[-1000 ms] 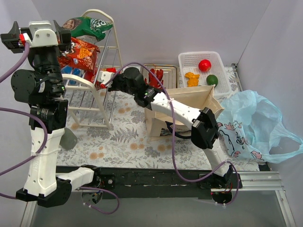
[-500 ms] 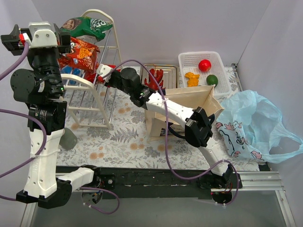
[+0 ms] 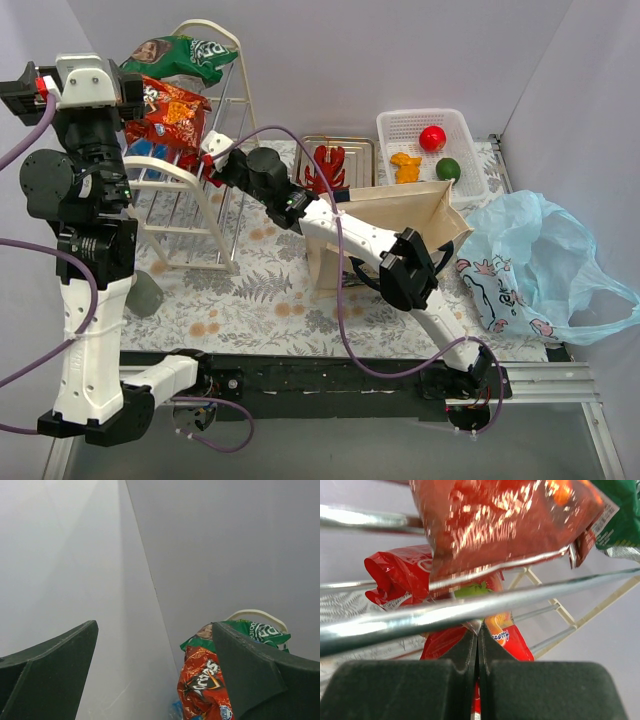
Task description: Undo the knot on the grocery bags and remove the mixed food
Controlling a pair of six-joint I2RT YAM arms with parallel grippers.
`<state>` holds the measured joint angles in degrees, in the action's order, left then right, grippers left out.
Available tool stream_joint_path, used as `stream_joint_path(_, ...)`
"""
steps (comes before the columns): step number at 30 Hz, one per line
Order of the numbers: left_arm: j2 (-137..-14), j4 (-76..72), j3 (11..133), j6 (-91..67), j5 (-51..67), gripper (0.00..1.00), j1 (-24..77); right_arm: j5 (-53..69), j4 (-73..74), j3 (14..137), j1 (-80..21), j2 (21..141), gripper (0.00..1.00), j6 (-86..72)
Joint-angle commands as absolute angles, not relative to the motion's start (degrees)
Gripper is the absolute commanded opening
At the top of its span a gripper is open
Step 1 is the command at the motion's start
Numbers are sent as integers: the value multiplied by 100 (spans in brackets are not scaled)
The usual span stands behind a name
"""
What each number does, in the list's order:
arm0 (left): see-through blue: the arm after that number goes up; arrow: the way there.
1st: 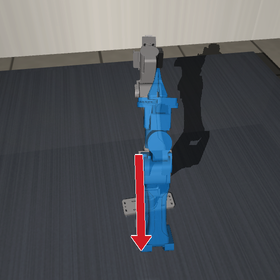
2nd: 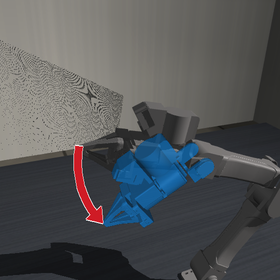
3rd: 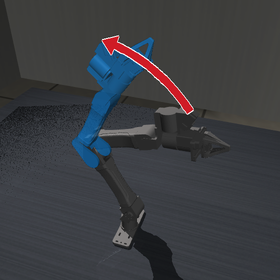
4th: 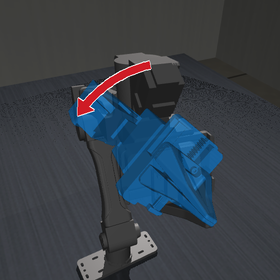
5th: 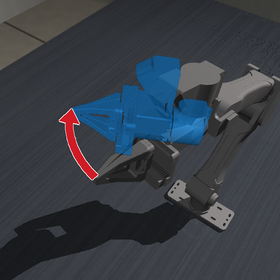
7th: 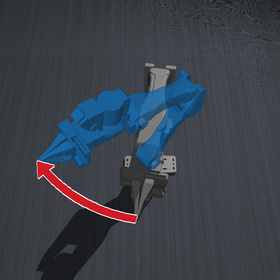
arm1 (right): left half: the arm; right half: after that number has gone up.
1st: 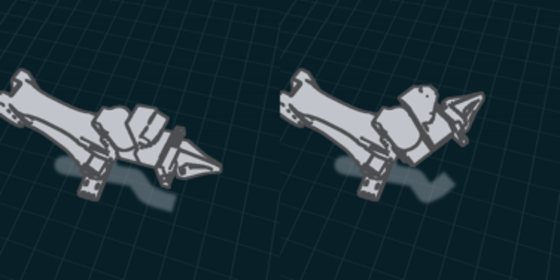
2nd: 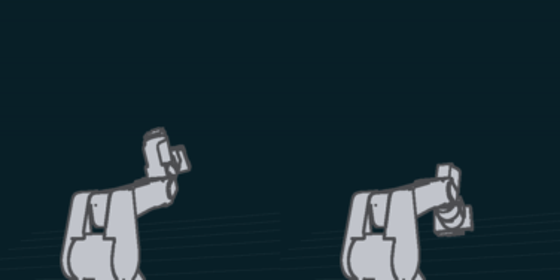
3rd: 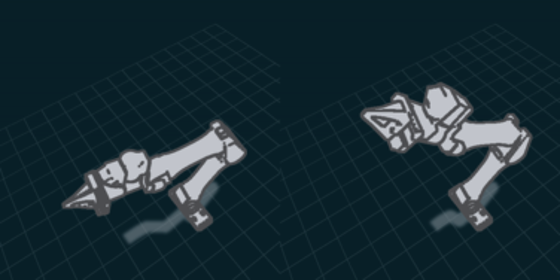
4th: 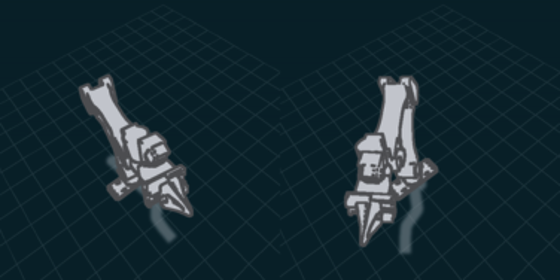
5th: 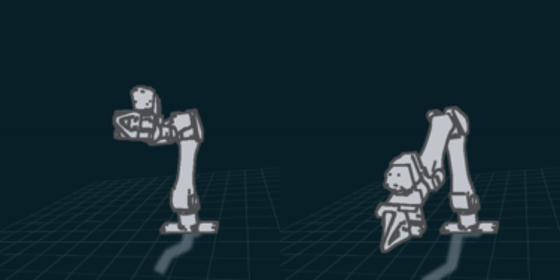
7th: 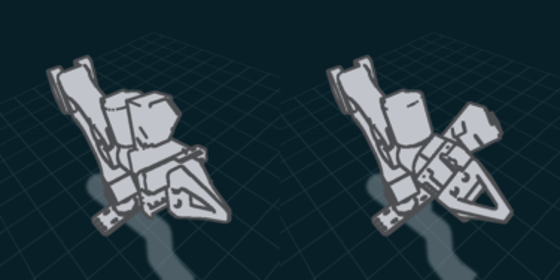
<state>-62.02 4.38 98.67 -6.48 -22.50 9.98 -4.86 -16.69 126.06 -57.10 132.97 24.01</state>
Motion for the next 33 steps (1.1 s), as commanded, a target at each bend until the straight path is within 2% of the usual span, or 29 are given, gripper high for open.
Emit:
stream_joint_path(1, -6082, 589, 9870, -791, -2074, 98, 862, -571, -2874, 13498, -5757, 13472, 1, 1943)
stream_joint_path(5, -6073, 738, 9940, -896, -2004, 98, 774, -737, -2883, 13448, -5897, 13614, 1, 1890)
stream_joint_path(7, -6065, 799, 9984, -975, -1917, 98, 721, -896, -2874, 13377, -5941, 13623, 18, 1872)
stream_joint_path(8, -6064, 852, 10002, -993, -1899, 98, 703, -1097, -2831, 13299, -5941, 13614, 37, 1863)
stream_joint_path(9, -6047, 861, 10011, -1054, -1872, 98, 686, -1229, -2795, 13220, -5950, 13536, 48, 1802)
stream_joint_path(11, -6003, 896, 9985, -1116, -1793, 98, 650, -1459, -2734, 12966, -5950, 13422, 67, 1740)
stream_joint_path(12, -5977, 888, 9958, -1142, -1776, 98, 633, -1502, -2725, 12868, -5950, 13273, 71, 1758)
stream_joint_path(17, -5731, 730, 9634, -1327, -1556, 98, 606, -1205, -2426, 12121, -5915, 12640, 78, 1652)
stream_joint_path(25, -5546, 651, 9466, -1626, -845, 98, 606, -55, -2145, 9785, -5828, 10856, 86, 1205)
stream_joint_path(30, -5502, 554, 9220, -1845, -536, 98, 606, 220, -1768, 9799, -5661, 10661, 84, 642)
stream_joint_path(33, -5598, 501, 9290, -1802, -553, 98, 606, 421, -1819, 9984, -5520, 10809, 74, 563)
